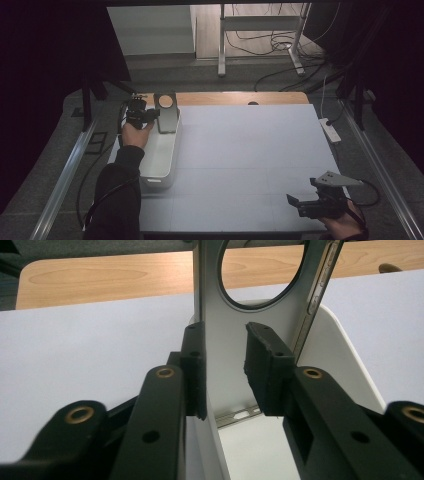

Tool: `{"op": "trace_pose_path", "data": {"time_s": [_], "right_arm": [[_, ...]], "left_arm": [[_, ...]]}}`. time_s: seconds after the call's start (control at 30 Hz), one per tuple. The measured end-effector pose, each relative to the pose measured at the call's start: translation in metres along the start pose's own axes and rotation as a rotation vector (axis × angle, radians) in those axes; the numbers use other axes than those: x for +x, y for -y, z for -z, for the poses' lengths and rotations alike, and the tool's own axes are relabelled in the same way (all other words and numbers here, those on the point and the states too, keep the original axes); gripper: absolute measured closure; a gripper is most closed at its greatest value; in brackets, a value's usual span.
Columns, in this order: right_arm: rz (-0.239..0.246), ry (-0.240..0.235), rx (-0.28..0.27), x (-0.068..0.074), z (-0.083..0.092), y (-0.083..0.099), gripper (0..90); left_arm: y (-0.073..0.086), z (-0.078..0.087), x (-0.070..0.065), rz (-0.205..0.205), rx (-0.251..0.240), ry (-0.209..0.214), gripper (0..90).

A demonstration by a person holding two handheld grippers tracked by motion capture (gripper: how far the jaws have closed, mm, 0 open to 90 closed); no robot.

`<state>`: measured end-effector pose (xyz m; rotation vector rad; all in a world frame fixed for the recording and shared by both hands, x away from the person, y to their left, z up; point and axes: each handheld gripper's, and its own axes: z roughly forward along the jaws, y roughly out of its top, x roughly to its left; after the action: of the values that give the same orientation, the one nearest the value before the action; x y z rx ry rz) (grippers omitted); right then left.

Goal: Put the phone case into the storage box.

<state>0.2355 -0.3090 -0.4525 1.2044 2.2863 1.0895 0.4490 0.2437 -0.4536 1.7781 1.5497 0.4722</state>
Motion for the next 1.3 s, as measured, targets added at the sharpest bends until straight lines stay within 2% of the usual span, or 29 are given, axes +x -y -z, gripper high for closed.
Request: {"op": "trace_pose_path", "data": {"time_s": [0.13, 0.4, 0.5, 0.87, 1.3], "right_arm": [[0.0, 0.0, 0.001, 0.0, 0.0, 0.0, 0.9], [-0.001, 0.004, 0.001, 0.0, 0.0, 0.0, 0.9], [-0.001, 0.004, 0.002, 0.0, 0.0, 0.0, 0.8], [0.002, 0.006, 0.007, 0.0, 0.0, 0.0, 0.9], [0.003, 0.007, 0.01, 0.001, -0.001, 0.0, 0.9]], "left_arm": [[0.001, 0.003, 0.0, 0.008, 0.005, 0.019, 67.1], [0.004, 0.011, 0.002, -0.002, 0.024, 0.052, 63.0], [0.005, 0.015, 0.002, -0.002, 0.017, 0.059, 62.9], [0.009, 0.029, 0.001, -0.043, 0.039, 0.089, 59.1], [0.015, 0.044, -0.007, -0.071, 0.059, 0.163, 51.0]]}}
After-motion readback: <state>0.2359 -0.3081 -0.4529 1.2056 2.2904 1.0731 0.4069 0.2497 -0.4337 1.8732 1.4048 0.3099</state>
